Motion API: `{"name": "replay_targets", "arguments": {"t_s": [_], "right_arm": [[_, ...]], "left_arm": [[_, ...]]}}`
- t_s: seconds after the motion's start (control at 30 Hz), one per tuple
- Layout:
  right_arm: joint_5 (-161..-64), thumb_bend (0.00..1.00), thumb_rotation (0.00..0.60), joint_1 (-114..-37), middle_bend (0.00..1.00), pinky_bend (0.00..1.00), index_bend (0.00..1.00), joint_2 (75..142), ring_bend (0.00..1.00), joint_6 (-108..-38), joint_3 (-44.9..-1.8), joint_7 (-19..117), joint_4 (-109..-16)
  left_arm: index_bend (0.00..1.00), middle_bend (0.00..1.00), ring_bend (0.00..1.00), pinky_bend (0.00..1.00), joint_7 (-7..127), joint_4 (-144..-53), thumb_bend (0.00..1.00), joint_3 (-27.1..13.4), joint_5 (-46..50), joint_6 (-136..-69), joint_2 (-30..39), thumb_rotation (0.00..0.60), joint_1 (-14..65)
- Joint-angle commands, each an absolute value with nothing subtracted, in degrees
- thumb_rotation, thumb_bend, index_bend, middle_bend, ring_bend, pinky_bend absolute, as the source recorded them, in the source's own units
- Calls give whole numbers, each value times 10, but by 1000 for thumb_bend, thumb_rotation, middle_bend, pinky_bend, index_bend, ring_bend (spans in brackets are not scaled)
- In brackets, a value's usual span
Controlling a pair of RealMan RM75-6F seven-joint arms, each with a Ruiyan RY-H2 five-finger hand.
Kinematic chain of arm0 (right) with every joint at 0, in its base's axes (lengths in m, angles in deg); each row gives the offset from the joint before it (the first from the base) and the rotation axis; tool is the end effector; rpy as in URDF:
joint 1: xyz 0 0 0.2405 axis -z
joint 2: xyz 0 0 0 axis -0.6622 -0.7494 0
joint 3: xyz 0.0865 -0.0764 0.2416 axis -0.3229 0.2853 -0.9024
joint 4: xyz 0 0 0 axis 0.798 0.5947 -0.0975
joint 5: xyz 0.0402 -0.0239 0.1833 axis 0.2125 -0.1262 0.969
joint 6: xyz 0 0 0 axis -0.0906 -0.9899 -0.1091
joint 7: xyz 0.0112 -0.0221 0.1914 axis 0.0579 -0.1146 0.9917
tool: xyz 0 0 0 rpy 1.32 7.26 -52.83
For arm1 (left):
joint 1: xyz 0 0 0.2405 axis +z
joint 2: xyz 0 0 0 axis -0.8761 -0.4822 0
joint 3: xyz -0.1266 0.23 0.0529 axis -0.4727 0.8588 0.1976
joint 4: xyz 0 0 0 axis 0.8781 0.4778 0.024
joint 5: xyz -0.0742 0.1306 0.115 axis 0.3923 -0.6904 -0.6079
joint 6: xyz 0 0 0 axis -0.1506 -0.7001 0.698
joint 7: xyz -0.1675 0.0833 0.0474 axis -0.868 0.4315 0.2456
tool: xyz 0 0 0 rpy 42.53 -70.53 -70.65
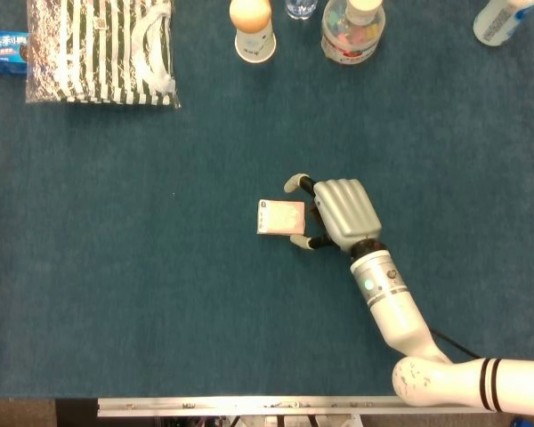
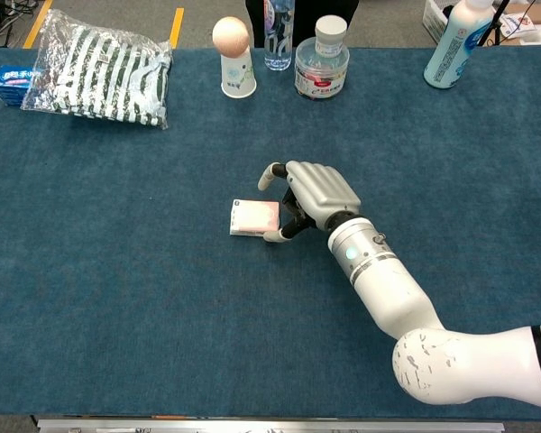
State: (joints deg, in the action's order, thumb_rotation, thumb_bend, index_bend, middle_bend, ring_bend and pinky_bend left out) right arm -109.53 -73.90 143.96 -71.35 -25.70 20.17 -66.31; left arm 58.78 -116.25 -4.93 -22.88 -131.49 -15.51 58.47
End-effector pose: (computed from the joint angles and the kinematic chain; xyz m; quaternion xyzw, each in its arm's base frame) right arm -0.1090 -0.3066 -0.1445 0.6602 -0.5211 0.3912 0.3735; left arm -0.3098 0.2255 0.2288 -0.5529 -0.3215 -0.4281 0.6384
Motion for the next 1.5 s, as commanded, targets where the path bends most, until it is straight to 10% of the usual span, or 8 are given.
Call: {"name": "replay_targets", "arguments": {"t_s": [0.03, 0.57, 1.5], "right_arm": [[-1090, 0, 600, -739, 1000, 1000, 377, 1441, 1000, -713, -259, 200, -661], [-1089, 89, 600, -743, 1000, 1000, 619, 1444, 1000, -717, -259, 206, -657], [-1077, 0, 600, -743, 1000, 1000, 384, 1430, 1000, -707, -268, 217, -654]], "left_arm": [[614, 580, 389, 497, 588, -1162, 5, -49, -229, -1315, -155, 600, 585], [614, 580, 389, 496, 586, -1163, 5, -50, -228, -1315, -156, 600, 585], [614, 580, 389, 496, 586, -1164, 5, -49, -230, -1315, -156, 600, 585]]}}
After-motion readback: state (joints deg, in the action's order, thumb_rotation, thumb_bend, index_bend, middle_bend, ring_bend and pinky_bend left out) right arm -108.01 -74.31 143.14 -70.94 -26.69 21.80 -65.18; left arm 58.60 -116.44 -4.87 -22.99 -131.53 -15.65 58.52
